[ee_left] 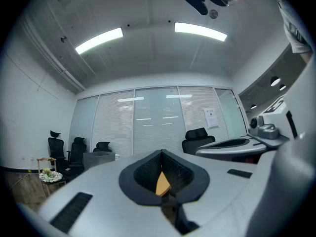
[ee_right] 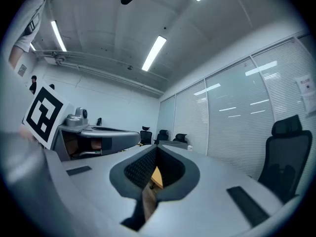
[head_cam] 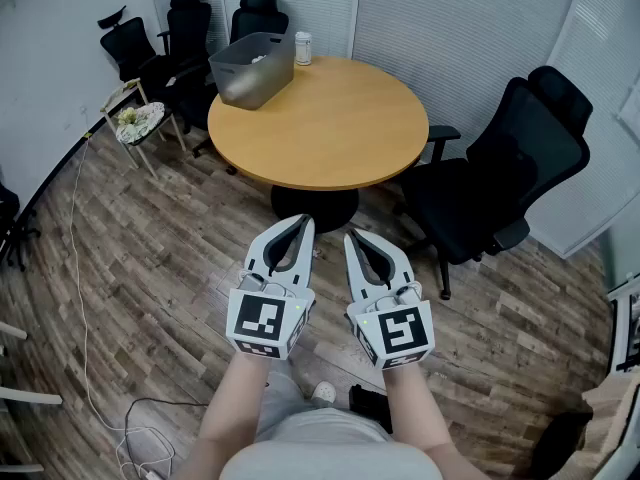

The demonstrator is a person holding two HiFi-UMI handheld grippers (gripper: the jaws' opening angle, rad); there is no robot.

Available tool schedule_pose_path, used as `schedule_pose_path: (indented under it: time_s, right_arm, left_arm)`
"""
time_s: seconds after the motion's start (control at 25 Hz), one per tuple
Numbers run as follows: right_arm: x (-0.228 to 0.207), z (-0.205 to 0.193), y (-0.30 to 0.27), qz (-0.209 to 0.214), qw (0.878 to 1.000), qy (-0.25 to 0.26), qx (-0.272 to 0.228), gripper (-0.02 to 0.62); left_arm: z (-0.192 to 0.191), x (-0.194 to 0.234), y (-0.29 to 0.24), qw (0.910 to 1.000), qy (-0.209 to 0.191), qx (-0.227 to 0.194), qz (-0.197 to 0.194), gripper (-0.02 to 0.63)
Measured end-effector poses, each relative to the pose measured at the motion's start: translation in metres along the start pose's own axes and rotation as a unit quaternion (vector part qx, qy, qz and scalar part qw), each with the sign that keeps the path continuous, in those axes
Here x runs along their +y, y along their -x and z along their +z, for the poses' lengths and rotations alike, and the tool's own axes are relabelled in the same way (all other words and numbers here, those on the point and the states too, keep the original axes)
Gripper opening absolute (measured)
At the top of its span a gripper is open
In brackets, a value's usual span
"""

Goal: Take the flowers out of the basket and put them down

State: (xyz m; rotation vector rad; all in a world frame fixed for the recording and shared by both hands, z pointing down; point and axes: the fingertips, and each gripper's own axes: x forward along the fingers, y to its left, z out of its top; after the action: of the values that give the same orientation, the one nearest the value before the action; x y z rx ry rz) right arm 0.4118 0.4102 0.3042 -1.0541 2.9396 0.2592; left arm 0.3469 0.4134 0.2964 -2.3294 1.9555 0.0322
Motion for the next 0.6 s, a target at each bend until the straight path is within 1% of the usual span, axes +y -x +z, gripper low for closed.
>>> schedule_pose_path:
  time_s: [0.12,0.24,0.44,0.6]
  right_arm:
    - [-0.001,0.0,0.0,0.001,1.0,-0.003,-0.002,0.023]
    - [0.004,-0.002,-0.005,0.005,1.0,0.005,0.003,0.023]
    - [0.006,0.002,-0.024,0.002,1.0,0.015,0.004,0.025]
    - [0.004,0.008,-0.045,-0.009,1.0,-0.002,-0.012,0.023]
  left_arm:
    - [0.001,-0.005,0.001,1.0,-0.001,-0.001,0.001,0.005]
    - [0.0,-0.003,0.0,1.0,-0.002,-0.001,-0.001,0.005]
    - [0.001,0.014,-0.008,1.0,-0.001,-0.005,-0.003,0.005]
    - [-0.001,0.035,-0.019,0.9999,0.002,-0.007,-0.009,0.005]
